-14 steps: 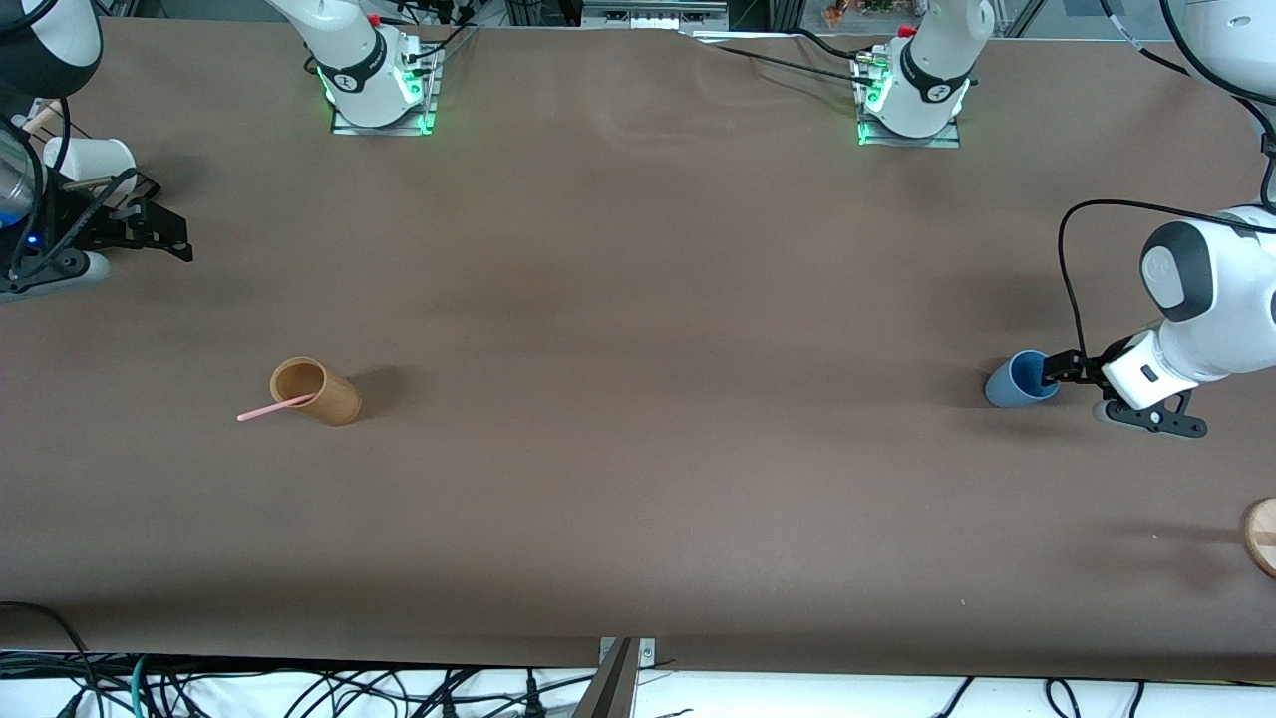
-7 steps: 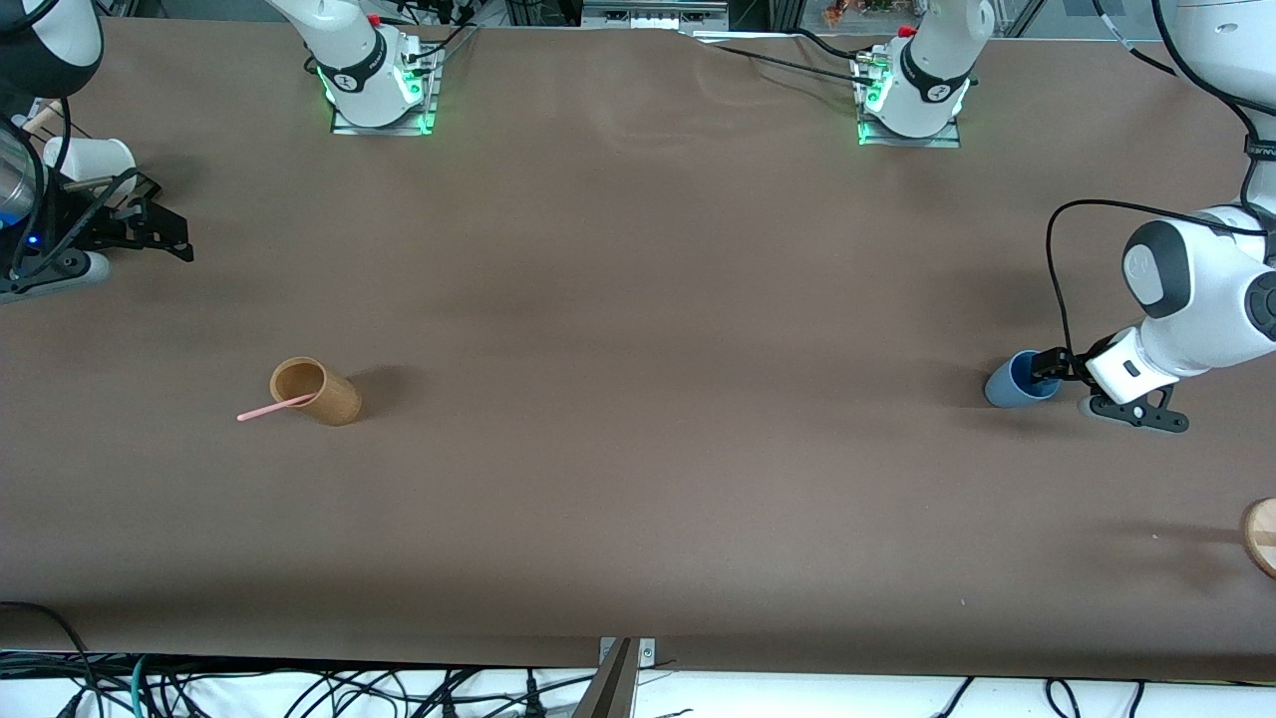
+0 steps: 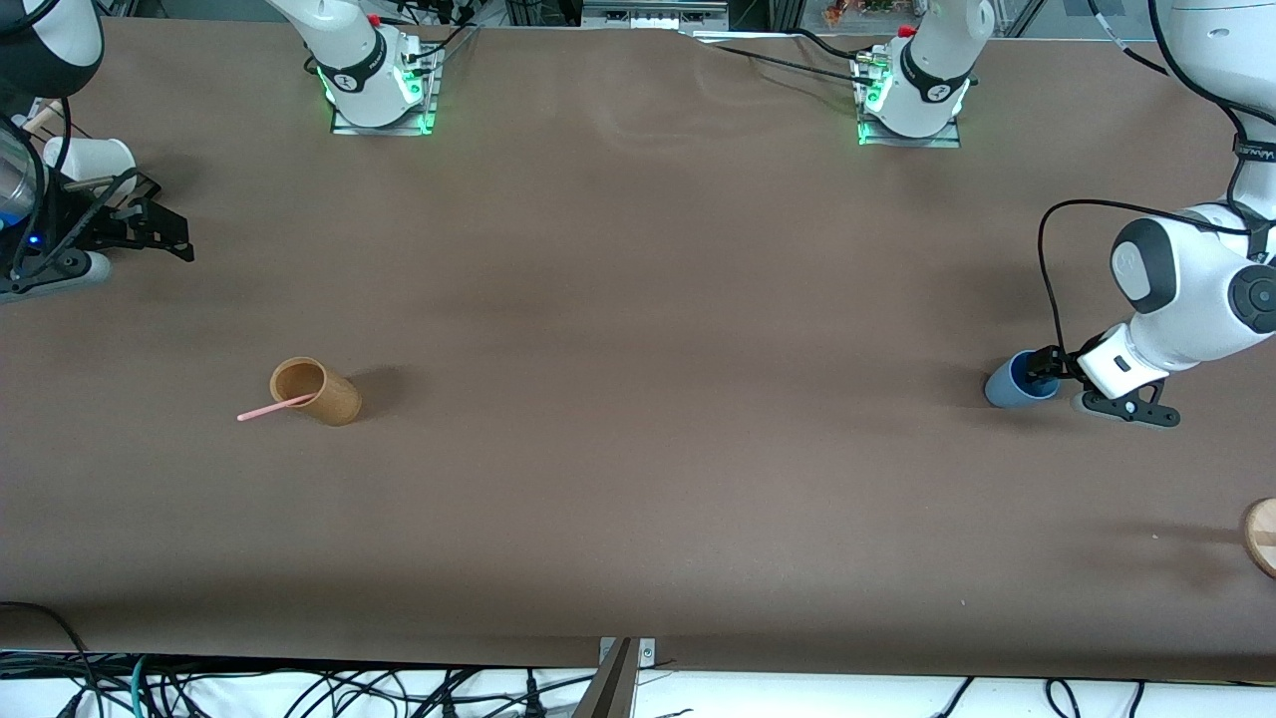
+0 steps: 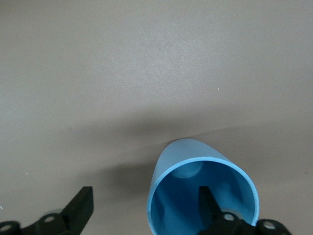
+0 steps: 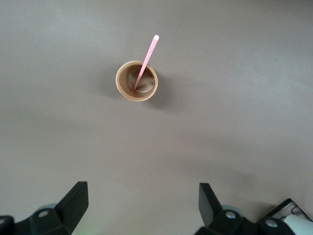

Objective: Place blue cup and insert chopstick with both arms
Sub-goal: 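Close the left gripper on the blue cup's rim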

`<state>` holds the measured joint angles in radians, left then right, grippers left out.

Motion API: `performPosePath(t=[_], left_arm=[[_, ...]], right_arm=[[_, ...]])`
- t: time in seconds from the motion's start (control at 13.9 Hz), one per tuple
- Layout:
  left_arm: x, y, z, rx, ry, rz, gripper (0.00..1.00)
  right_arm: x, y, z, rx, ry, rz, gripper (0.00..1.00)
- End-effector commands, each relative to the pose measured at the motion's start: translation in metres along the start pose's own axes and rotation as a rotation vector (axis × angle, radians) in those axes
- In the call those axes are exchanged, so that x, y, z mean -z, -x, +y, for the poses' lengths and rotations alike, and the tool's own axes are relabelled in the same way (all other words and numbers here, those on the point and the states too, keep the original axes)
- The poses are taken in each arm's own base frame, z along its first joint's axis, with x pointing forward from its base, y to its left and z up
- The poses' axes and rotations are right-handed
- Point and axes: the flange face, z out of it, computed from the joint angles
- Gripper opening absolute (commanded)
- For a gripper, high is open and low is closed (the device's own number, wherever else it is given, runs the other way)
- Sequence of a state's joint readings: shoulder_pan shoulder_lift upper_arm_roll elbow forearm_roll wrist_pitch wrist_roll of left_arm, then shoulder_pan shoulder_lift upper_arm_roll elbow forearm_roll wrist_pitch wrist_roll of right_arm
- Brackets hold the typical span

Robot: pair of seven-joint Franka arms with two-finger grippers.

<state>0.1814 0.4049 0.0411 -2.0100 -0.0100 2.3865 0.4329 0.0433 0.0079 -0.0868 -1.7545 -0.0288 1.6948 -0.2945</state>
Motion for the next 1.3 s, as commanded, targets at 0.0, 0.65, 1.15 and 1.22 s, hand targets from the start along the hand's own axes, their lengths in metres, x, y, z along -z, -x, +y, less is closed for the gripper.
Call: performPosePath(t=[0.0, 0.65, 1.15, 1.22], left_arm=[[0.006, 0.006, 0.002, -0.009, 0.008, 0.019, 0.49], [0.019, -0.001, 0.005, -0.007, 0.004, 0.031, 0.00], [0.117, -0.078, 0.146, 0.022, 0.048, 0.024, 0.00], [0.129, -0.090, 0.180, 0.035, 0.051, 0.029, 0.00]], right_arm=[[0.005, 0.001, -0.002, 0.016, -0.013, -0.001, 1.00], [0.004, 0.000, -0.002, 0.016, -0.014, -0.002, 1.00], [0.004, 0.000, -0.002, 0.016, -0.015, -0.003, 1.00], [0.005, 0.001, -0.002, 0.016, -0.015, -0.002, 1.00]])
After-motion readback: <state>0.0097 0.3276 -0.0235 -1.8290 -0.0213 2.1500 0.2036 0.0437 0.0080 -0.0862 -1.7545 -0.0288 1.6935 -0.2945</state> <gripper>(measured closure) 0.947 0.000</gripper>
